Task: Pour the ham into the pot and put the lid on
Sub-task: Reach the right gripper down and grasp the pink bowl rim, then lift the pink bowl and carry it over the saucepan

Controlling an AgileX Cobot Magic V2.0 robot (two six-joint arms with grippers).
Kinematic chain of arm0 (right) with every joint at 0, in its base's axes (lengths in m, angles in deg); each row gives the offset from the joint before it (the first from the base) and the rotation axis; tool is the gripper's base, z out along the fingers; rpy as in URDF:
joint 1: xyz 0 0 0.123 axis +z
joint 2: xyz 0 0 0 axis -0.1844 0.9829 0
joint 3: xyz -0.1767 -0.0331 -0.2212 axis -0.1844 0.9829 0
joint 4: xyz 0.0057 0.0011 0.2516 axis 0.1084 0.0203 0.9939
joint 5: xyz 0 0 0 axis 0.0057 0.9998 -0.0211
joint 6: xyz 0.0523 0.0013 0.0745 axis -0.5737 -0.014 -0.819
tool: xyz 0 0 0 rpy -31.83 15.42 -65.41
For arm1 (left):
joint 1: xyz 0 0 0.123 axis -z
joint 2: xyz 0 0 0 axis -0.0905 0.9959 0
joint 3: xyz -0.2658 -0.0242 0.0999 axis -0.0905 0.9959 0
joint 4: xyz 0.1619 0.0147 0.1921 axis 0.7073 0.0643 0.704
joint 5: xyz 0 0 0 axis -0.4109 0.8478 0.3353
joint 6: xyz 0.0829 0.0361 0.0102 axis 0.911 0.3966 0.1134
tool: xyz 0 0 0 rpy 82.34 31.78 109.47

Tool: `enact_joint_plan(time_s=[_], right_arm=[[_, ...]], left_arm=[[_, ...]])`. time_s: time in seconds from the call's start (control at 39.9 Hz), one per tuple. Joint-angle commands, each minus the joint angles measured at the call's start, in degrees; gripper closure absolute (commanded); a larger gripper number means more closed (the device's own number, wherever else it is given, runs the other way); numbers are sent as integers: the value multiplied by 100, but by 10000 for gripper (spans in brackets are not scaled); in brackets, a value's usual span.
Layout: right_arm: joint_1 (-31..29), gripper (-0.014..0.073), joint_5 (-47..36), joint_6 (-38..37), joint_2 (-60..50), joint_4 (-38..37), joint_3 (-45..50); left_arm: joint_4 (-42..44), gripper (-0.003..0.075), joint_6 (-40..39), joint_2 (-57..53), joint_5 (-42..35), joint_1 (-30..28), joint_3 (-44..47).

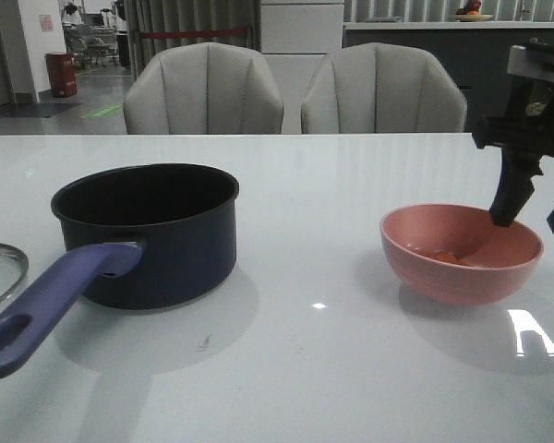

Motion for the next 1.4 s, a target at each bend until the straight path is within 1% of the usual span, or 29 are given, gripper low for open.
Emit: enact_joint_plan(time_s=[0.0,0.08,0.15,0.23,0.25,0.3,0.33,0.4,0.5,0.58,0.73,0.78,0.88,0.98,1.08,1.23,1.28,1.38], right_arm=[[-67,130,-134,66,57,70,-236],[-67,132,-111,66,255,76,-318],[-67,179,-111,66,426,82,-396],[-67,321,-72,66,546,115,-470],[-67,349,-59,66,570,134,-484],[-67,452,-59,66,602,155,-499],[-67,474,-83,66,602,155,-499],[-67,444,-216,71,602,149,-499],[-67,454,-485,85,576,149,-499],[-67,457,-502,115,514,180,-503],[-25,457,18,129,266,257,-731],[63,457,263,279,187,257,-923],[369,457,688,579,54,257,-1346],[783,457,1081,599,6,243,-1919],[1336,457,1246,599,6,219,-2491],[2138,457,1039,567,116,114,-3239],[2324,457,911,542,202,27,-3411],[2661,457,415,451,430,-324,-3632]], left_arm=[[-32,137,-5,40,-413,39,-146],[-32,138,-5,40,-413,39,-146],[-32,138,-5,40,-413,39,-146],[-32,137,-5,40,-413,39,-146],[-32,138,-5,40,-413,39,-146],[-32,138,-5,40,-413,39,-146],[-32,137,-5,40,-413,39,-146],[-32,137,-5,40,-413,39,-146],[-32,138,-5,40,-413,39,-146],[-32,137,-5,40,-413,39,-146],[-43,138,-5,40,-413,39,-146],[-43,138,-5,40,-413,39,-146],[-43,138,-5,40,-413,39,-146],[-43,138,-5,40,-413,39,-146],[-43,137,-5,40,-409,39,-146],[-51,138,-5,40,-400,39,-146],[-62,138,-5,40,-400,39,-146],[-55,138,-5,40,-400,39,-146]])
